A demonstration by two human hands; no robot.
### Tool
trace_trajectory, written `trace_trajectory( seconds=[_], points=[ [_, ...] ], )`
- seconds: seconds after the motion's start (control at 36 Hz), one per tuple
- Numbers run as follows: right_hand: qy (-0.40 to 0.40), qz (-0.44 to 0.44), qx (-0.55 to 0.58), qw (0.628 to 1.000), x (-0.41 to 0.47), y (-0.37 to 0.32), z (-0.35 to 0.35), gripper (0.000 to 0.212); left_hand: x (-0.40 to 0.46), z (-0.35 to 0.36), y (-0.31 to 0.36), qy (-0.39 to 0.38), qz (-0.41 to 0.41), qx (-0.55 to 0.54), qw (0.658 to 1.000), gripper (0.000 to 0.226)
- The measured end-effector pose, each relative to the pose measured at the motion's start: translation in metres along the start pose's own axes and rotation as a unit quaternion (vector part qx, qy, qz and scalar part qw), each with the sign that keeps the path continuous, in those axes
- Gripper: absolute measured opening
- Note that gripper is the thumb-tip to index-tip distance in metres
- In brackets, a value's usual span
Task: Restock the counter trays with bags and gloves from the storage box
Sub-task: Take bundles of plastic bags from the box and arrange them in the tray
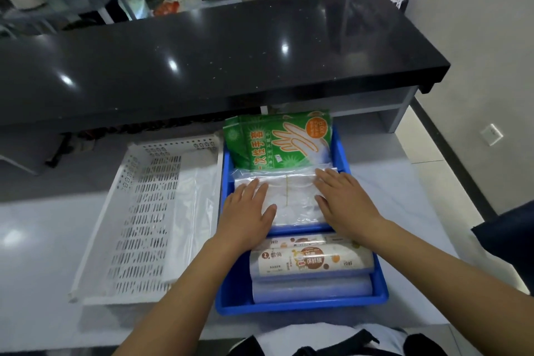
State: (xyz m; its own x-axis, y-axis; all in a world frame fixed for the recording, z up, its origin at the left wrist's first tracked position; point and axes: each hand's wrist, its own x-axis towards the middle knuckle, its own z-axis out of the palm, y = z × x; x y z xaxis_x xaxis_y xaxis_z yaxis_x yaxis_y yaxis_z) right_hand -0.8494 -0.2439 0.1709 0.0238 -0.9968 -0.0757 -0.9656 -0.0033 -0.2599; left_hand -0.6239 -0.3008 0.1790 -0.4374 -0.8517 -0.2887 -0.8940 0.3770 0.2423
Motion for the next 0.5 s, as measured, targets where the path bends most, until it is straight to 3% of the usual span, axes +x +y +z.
trace_trajectory(
  seconds=[0.5],
  points=[
    [-0.026,-0.013,0.211,0.977,-0.034,-0.001,-0.035,0.057,-0.088,-0.019,0.031,0.056,-0.120,-0.160,0.978,0.071]
  ],
)
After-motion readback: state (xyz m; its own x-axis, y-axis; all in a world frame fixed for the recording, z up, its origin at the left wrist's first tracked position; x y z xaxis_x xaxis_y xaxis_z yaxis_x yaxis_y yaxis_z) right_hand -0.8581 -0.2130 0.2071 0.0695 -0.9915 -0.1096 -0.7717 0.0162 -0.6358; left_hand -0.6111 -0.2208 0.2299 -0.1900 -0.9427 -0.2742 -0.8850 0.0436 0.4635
